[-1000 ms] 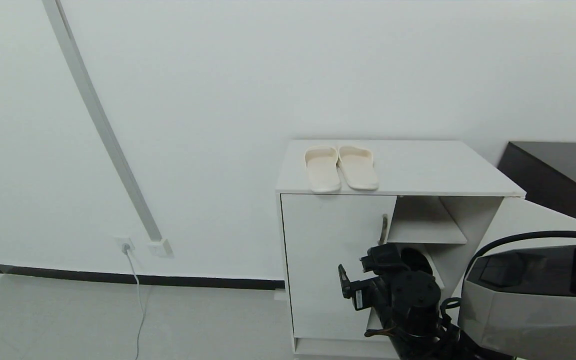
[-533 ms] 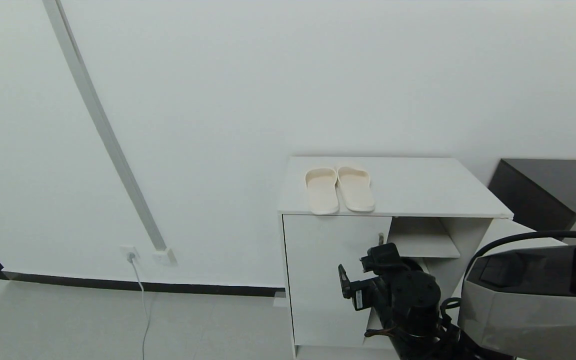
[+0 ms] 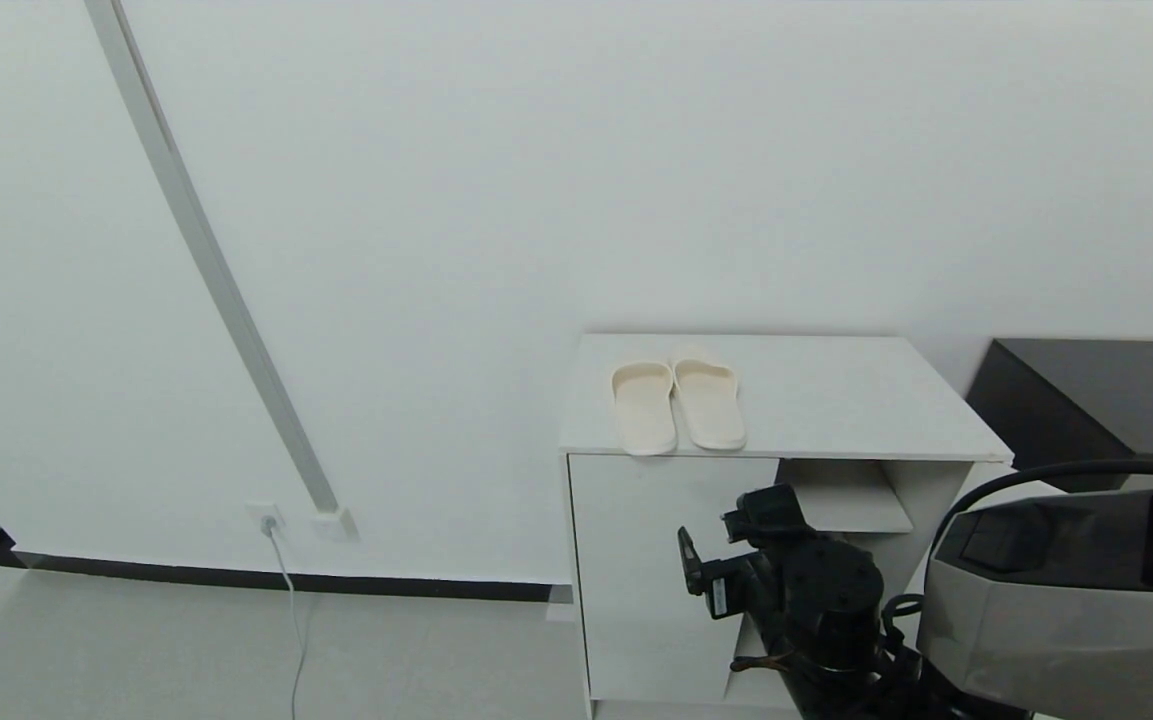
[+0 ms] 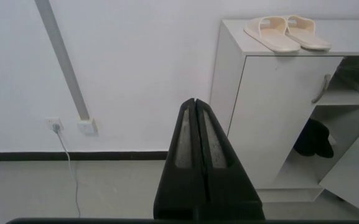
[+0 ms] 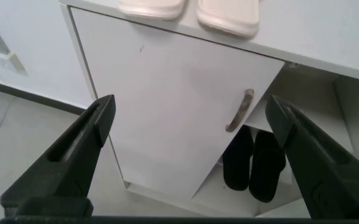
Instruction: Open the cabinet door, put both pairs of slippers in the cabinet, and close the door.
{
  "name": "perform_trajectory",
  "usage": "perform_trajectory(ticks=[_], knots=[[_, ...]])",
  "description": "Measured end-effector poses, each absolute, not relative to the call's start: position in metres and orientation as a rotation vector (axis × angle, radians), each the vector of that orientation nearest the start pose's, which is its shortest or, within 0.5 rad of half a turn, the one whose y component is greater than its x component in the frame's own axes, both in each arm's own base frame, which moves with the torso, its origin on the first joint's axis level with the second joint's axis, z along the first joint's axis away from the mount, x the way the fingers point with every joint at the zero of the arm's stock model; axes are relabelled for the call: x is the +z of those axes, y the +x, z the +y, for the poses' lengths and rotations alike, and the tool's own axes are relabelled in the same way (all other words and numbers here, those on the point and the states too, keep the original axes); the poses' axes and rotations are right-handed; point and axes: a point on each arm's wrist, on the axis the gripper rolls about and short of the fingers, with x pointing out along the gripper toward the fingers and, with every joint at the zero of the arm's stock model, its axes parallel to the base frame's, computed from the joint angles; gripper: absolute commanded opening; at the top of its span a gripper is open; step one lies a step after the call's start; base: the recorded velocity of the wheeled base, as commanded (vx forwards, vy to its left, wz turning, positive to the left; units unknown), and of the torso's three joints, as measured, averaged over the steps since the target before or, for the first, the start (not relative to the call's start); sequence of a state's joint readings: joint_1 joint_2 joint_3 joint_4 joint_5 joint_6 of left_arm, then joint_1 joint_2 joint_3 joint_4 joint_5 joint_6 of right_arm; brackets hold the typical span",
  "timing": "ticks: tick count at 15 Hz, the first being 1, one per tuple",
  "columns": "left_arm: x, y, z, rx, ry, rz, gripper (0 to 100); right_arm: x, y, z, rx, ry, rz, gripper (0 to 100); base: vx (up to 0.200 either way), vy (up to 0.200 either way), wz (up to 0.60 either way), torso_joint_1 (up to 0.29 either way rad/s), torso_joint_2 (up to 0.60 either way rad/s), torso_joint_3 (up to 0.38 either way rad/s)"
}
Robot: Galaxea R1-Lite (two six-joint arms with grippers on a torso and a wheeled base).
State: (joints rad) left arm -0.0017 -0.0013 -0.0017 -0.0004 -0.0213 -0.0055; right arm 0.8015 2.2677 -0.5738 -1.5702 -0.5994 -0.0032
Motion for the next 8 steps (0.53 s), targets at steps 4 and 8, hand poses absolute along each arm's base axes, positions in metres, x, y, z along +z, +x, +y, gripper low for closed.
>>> perform_trajectory(ticks=[4, 8], knots=[[0.076, -0.023, 0.0, -0.023, -0.004, -0.003, 0, 0.039, 0.252, 0.24, 0.226, -0.082, 0.079, 100, 0.0, 0.0, 0.0, 0.0, 0.0, 0.0], [0.076, -0.023, 0.0, -0.024, -0.002, -0.003, 0, 0.054, 0.264, 0.245, 0.231, -0.093, 0.055, 100, 0.0, 0.0, 0.0, 0.0, 0.0, 0.0]])
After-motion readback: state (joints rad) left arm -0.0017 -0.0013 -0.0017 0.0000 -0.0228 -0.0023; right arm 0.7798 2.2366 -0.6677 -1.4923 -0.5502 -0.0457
